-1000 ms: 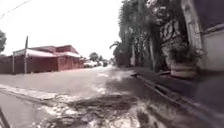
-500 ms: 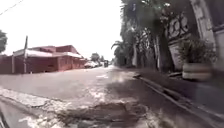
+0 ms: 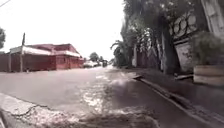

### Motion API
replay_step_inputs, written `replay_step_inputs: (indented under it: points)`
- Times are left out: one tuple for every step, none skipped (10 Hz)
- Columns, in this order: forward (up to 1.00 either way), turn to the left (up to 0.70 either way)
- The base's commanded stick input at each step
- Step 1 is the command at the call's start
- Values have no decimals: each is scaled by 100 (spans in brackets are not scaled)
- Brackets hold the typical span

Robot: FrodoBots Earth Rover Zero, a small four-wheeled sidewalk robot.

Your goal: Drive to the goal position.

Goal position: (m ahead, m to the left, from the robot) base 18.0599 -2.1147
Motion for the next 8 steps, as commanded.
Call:
replay_step_inputs:
  points:
    - [70, 1]
    - [70, 1]
    - [70, 1]
    - [70, 1]
    - [70, 1]
    - [70, 1]
    - [70, 1]
    - [70, 1]
